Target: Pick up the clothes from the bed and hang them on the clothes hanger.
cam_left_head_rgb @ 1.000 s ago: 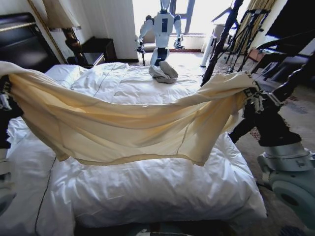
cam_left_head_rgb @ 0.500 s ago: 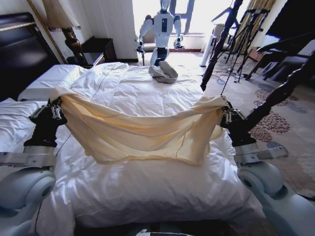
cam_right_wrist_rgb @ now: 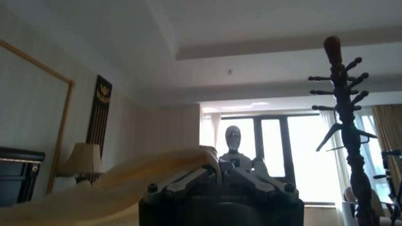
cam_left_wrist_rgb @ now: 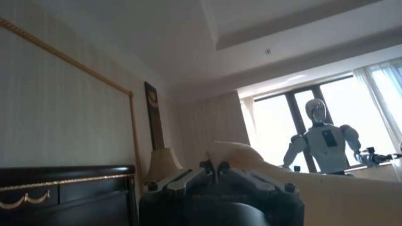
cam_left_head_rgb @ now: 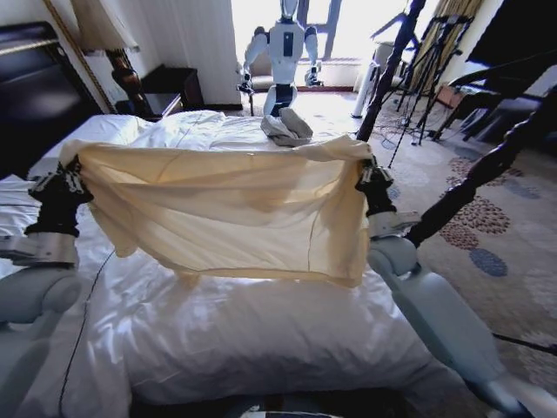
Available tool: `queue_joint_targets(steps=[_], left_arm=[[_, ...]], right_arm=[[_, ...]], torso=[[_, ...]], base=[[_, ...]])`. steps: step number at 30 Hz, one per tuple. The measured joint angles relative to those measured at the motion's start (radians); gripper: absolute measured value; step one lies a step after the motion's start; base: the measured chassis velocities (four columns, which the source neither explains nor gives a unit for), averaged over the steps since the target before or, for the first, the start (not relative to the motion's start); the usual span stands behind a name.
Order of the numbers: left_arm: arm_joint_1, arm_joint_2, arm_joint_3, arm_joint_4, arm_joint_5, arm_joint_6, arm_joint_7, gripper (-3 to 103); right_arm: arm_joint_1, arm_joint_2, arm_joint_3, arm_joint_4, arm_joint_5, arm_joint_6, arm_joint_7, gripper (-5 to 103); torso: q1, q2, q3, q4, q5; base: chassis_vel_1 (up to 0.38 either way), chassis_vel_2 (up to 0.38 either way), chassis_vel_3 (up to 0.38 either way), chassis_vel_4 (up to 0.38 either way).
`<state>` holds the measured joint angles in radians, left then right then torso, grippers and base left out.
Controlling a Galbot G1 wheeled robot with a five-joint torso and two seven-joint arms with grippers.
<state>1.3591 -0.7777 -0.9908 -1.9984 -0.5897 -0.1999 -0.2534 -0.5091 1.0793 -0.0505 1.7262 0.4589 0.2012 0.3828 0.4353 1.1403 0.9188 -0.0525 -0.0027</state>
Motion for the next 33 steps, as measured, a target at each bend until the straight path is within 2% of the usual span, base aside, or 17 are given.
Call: queue_joint_targets(steps=[1,3,4,6,8,10,12,13,16,20,21,24,27,28,29,31,33], left_arm=[[-0.039,-0.014,0.053,0.026,0.016,-0.001,-0.003,0],[-0.123,-0.019,0.131,0.079,0.019,-0.005,-0.012,0],[-0.123,-0.019,0.131,0.079,0.019,-0.005,-0.012,0],[-0.249,0.004,0.204,0.149,-0.019,-0.011,-0.034,0],[-0.286,0.015,0.22,0.168,-0.033,-0.011,-0.038,0],[-0.447,0.069,0.288,0.235,-0.101,-0.008,-0.058,0],[-0.551,0.106,0.334,0.266,-0.147,-0.003,-0.07,0],[-0.551,0.106,0.334,0.266,-0.147,-0.003,-0.07,0],[-0.679,0.152,0.377,0.275,-0.212,0.01,-0.094,0],[-0.735,0.192,0.384,0.254,-0.254,0.018,-0.115,0],[-0.763,0.22,0.385,0.231,-0.287,0.027,-0.128,0],[-0.819,0.242,0.409,0.225,-0.314,0.037,-0.14,0],[-0.907,0.235,0.484,0.294,-0.274,0.033,-0.133,0],[-0.913,0.213,0.502,0.324,-0.247,0.024,-0.125,0],[-0.913,0.213,0.502,0.324,-0.247,0.024,-0.125,0],[-0.886,0.156,0.511,0.356,-0.193,0.008,-0.117,0],[-0.878,0.144,0.511,0.361,-0.18,0.005,-0.115,0]], right_arm=[[0.016,0.06,-0.036,-0.049,-0.033,0.006,0.014,0],[0.077,0.17,-0.073,-0.145,-0.07,0.018,0.049,0],[0.077,0.17,-0.073,-0.145,-0.07,0.018,0.049,0],[0.17,0.268,-0.089,-0.232,-0.099,0.038,0.067,0],[0.195,0.287,-0.09,-0.25,-0.102,0.04,0.072,0],[0.284,0.34,-0.083,-0.284,-0.104,0.036,0.092,0],[0.321,0.34,-0.072,-0.278,-0.092,0.024,0.103,0],[0.321,0.34,-0.072,-0.278,-0.092,0.024,0.103,0],[0.36,0.3,-0.061,-0.219,-0.045,0.0,0.118,0],[0.39,0.252,-0.057,-0.151,0.013,-0.017,0.134,0],[0.421,0.229,-0.055,-0.105,0.07,-0.034,0.149,0],[0.467,0.23,-0.05,-0.091,0.096,-0.045,0.158,0],[0.51,0.292,-0.047,-0.151,0.044,-0.029,0.146,0],[0.502,0.335,-0.046,-0.195,-0.003,-0.018,0.136,0],[0.502,0.335,-0.046,-0.195,-0.003,-0.018,0.136,0],[0.461,0.405,-0.038,-0.269,-0.086,0.004,0.122,0],[0.453,0.418,-0.036,-0.283,-0.101,0.008,0.119,0]], torso=[[0.0,0.0,0.0,-0.0017,0.0002],[-0.001,0.0,0.0,-0.002,0.0015],[-0.001,0.0,0.0,-0.002,0.0015],[-0.001,0.0,0.0,-0.0019,0.0012],[-0.001,0.0,0.0,-0.0018,0.0014],[0.0,0.0,0.0,-0.0019,0.0016],[0.0,0.0,0.0,-0.002,0.0015],[0.0,0.0,0.0,-0.002,0.0015],[0.0,0.0,0.0,-0.0022,0.0027],[-0.001,0.0,0.0,-0.0025,0.0029],[-0.001,0.0,0.0,-0.0025,0.003],[-0.001,0.0,-0.001,-0.002,0.0028],[-0.001,0.0,-0.001,-0.0018,0.0021],[-0.001,0.0,0.0,-0.0018,0.002],[-0.001,0.0,0.0,-0.0018,0.002],[0.0,0.0,0.0,-0.0015,0.0016],[0.0,0.0,0.0,-0.0015,0.0016]], base=[[0.0,0.0,0.0,0.0],[0.014,0.008,-0.053,-0.031],[0.006,-0.002,-0.053,-0.031],[0.0,0.0,0.0,0.0],[0.0,0.0,0.0,0.0],[0.0,0.0,0.0,0.0],[0.0,0.0,0.0,0.0],[0.0,0.0,0.0,0.0],[0.0,0.0,0.0,0.0],[0.0,0.0,0.0,0.0],[0.0,0.0,0.0,0.0],[0.0,0.0,0.0,0.0],[0.0,0.0,0.0,0.0],[0.0,0.0,0.0,0.0],[0.0,0.0,0.0,0.0],[0.0,0.0,0.0,0.0],[0.0,0.0,0.0,0.0]])
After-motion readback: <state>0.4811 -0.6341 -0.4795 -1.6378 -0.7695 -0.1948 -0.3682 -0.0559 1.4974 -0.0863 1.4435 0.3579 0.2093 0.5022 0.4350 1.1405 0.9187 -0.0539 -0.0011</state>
